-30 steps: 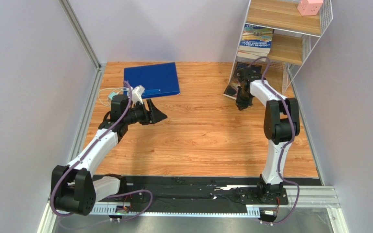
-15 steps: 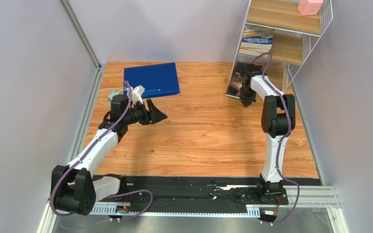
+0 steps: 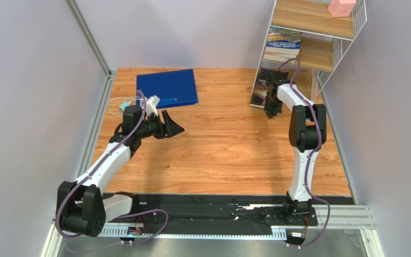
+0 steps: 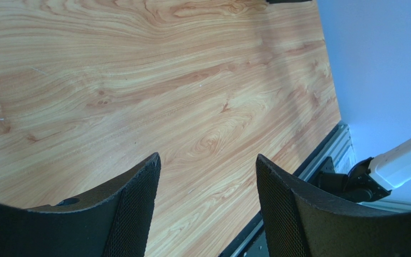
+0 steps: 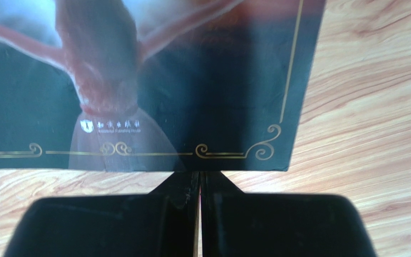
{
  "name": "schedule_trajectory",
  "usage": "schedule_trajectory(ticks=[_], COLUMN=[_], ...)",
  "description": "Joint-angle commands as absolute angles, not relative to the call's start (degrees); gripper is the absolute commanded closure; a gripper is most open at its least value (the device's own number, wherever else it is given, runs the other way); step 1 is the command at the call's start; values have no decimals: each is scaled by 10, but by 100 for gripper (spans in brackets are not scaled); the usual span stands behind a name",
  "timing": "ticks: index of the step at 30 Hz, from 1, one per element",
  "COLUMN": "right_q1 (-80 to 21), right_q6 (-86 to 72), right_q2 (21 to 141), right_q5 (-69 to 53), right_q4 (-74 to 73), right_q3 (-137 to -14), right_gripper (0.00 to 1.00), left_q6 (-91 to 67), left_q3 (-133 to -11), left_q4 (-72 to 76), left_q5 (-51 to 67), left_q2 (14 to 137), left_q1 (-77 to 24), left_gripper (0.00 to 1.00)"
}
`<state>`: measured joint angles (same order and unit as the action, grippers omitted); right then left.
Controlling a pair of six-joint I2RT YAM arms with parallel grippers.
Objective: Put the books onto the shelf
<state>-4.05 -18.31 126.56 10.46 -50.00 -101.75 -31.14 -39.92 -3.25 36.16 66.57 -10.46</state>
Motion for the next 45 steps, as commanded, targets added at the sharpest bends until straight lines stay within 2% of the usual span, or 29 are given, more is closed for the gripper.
schedule_trajectory(ticks=[1,17,28,45], right_q1=[-53,-85,-79,-67], right_q6=[-192,-224,-230,-240], right_q2=[1203,1267,1303,1325], right_q5=[90,-14,39,66], right_q4=[-430,-419,-431,-434], right_q3=[-966,-997,-1075,-1133], right_gripper=[100,100,100,100], left_q6=[-303,-302,-294,-287], left_q3=[-390,-379,-381,-379], left_q4=[-4,-5,-14,-25], left_q5=[373,373,369,364], left_q2=[664,651,650,647], left_q1=[-104,-104,-104,-104], left_gripper=[29,29,30,30])
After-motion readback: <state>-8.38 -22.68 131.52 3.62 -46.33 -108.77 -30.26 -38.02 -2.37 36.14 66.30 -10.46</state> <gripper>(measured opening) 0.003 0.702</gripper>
